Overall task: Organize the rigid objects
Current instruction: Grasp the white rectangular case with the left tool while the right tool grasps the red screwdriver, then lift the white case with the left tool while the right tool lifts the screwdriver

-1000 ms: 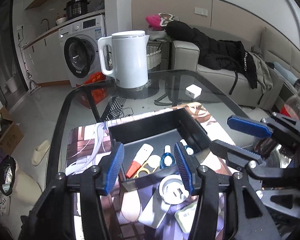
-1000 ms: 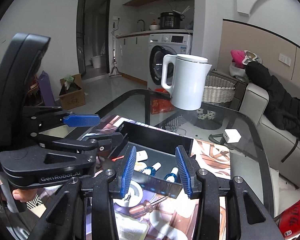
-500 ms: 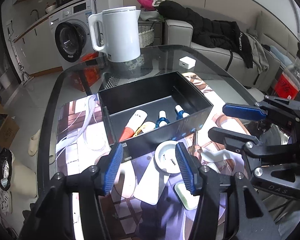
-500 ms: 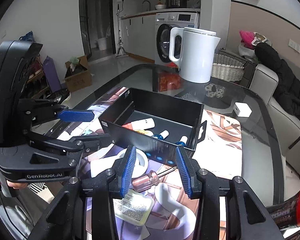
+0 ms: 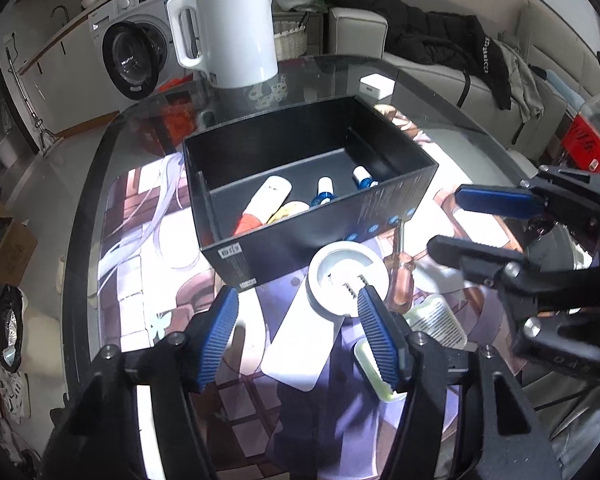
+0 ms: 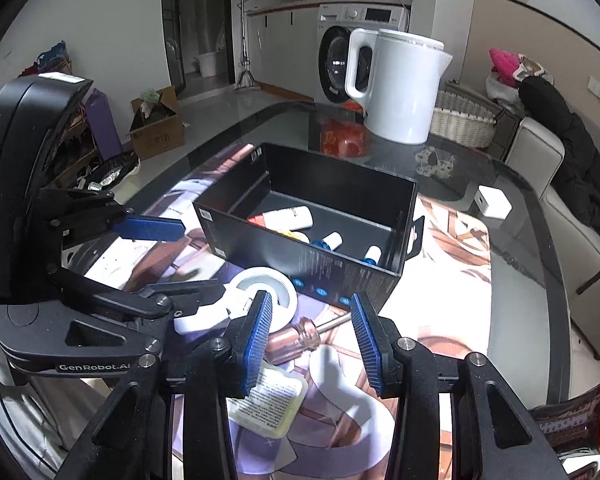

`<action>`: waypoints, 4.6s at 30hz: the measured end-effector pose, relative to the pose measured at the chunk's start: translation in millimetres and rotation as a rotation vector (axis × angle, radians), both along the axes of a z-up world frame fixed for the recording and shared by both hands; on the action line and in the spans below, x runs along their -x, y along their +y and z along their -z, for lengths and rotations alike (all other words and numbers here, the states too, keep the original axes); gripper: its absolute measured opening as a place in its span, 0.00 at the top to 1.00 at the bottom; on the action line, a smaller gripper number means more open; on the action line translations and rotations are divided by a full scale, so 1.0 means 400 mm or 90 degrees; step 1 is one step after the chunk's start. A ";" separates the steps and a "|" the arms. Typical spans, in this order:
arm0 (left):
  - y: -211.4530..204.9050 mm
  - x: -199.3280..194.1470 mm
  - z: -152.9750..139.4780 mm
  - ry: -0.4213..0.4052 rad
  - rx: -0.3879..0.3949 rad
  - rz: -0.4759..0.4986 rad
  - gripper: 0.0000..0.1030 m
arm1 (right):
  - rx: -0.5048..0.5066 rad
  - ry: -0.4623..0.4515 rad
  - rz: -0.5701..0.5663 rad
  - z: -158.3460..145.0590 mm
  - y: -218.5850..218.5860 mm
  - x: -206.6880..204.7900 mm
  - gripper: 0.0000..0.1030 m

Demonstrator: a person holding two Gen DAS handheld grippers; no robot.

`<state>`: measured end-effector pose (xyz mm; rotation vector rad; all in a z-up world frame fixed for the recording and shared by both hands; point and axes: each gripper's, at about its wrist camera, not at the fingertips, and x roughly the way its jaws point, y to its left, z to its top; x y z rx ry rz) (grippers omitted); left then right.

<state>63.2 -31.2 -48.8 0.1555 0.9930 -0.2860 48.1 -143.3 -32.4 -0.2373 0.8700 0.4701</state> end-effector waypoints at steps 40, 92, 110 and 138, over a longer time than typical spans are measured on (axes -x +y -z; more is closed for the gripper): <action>0.049 -0.020 0.102 0.126 -0.044 -0.024 0.63 | 0.043 0.187 0.009 0.165 -0.014 -0.091 0.68; 0.045 0.094 -0.192 -0.222 0.045 -0.004 0.64 | -0.050 -0.089 -0.054 -0.060 0.026 0.063 0.76; 0.079 0.147 -0.249 -0.386 0.073 -0.042 0.64 | -0.126 -0.363 -0.008 -0.175 0.015 0.195 0.78; 0.111 -0.016 -0.284 -0.453 0.140 -0.144 0.64 | -0.155 -0.412 0.085 -0.247 0.034 0.009 0.78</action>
